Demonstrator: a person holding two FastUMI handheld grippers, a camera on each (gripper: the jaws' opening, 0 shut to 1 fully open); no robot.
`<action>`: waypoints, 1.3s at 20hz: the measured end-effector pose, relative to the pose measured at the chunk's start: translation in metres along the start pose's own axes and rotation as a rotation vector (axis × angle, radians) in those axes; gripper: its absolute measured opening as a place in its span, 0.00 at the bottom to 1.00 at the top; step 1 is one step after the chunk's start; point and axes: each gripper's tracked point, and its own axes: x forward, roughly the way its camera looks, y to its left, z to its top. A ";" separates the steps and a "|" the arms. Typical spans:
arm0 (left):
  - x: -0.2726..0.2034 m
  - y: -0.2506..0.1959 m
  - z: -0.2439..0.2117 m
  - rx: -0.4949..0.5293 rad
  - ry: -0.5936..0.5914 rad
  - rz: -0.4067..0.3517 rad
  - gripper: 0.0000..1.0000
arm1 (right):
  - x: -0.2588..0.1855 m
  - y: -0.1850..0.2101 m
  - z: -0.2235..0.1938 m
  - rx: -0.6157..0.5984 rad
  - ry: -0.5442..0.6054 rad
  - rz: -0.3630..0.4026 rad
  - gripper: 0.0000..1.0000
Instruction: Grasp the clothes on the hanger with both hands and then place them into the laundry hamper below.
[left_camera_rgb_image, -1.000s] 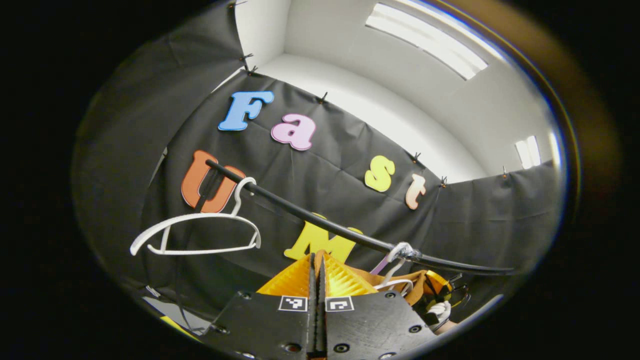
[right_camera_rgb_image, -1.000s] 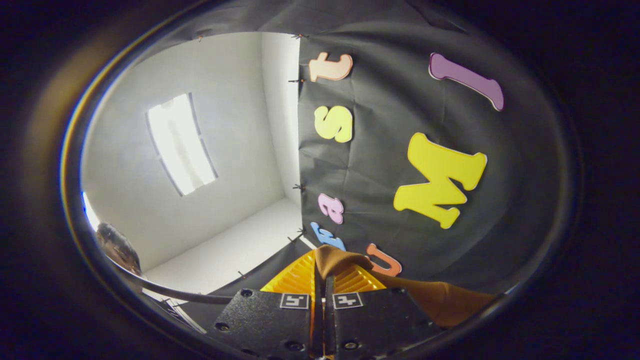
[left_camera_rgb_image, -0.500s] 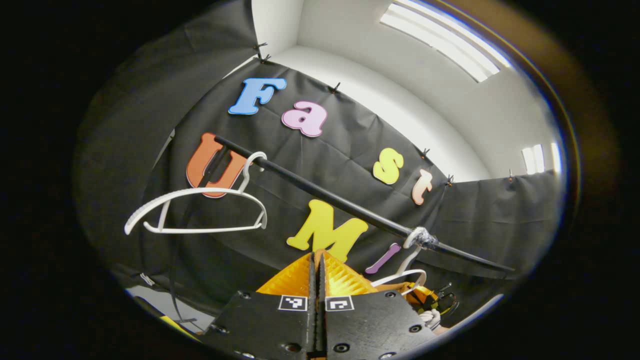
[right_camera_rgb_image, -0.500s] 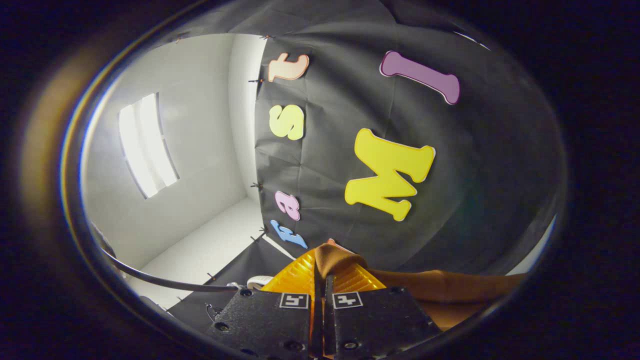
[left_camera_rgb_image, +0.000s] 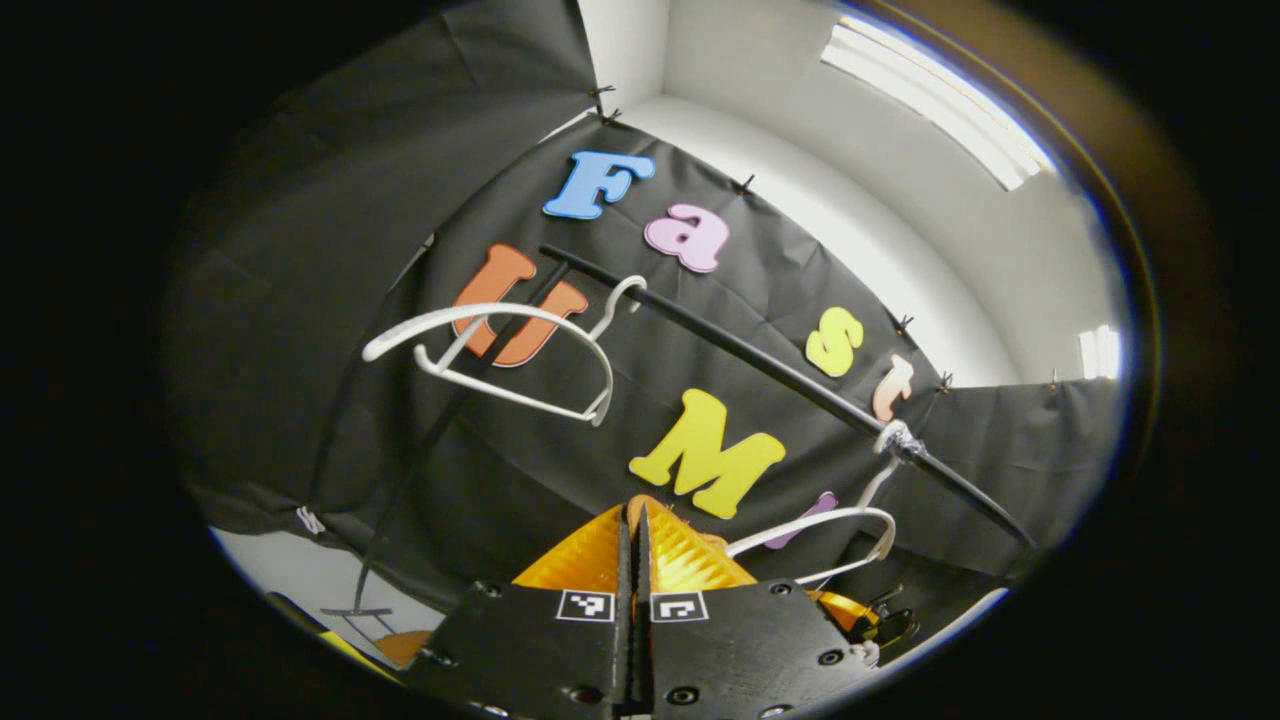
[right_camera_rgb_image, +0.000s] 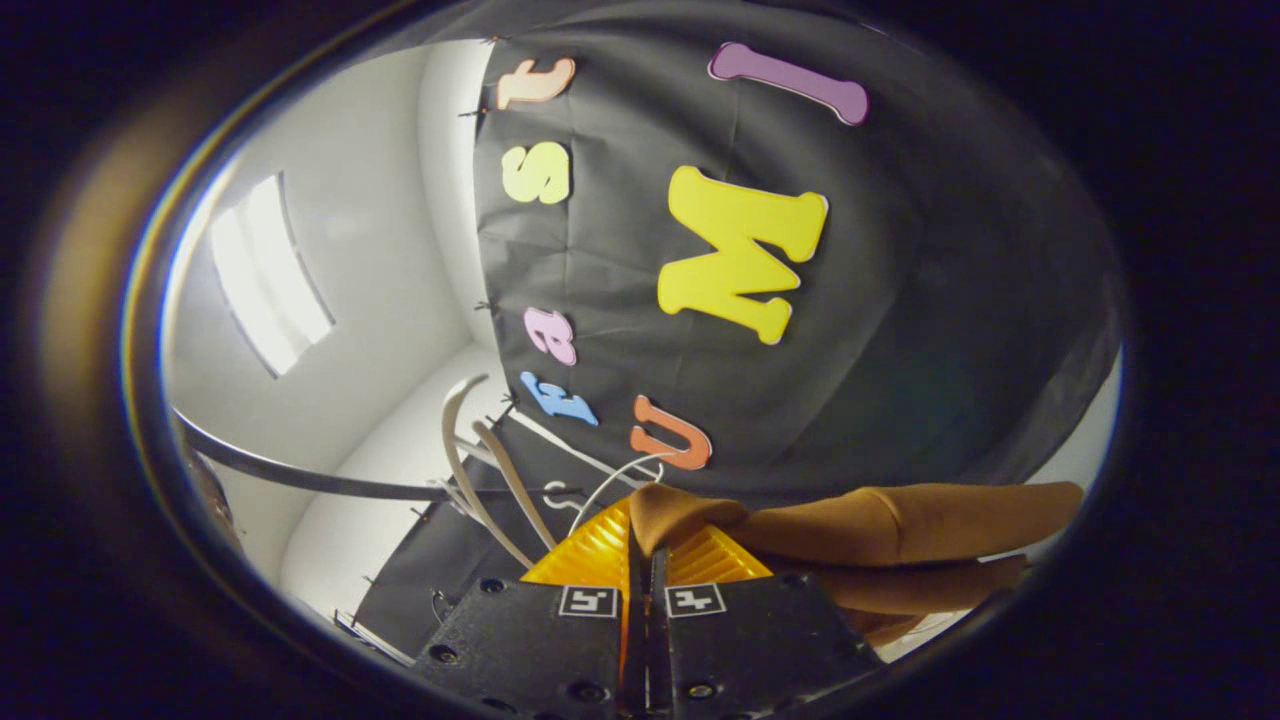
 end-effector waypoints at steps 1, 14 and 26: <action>-0.005 0.006 -0.006 0.003 0.009 0.020 0.05 | 0.000 -0.001 -0.007 0.003 0.011 -0.005 0.04; -0.050 0.042 -0.061 0.034 0.128 0.163 0.00 | -0.002 0.002 -0.090 -0.051 0.186 -0.064 0.04; -0.060 -0.065 -0.077 0.090 0.176 -0.042 0.00 | -0.011 0.105 -0.133 -0.140 0.255 0.070 0.04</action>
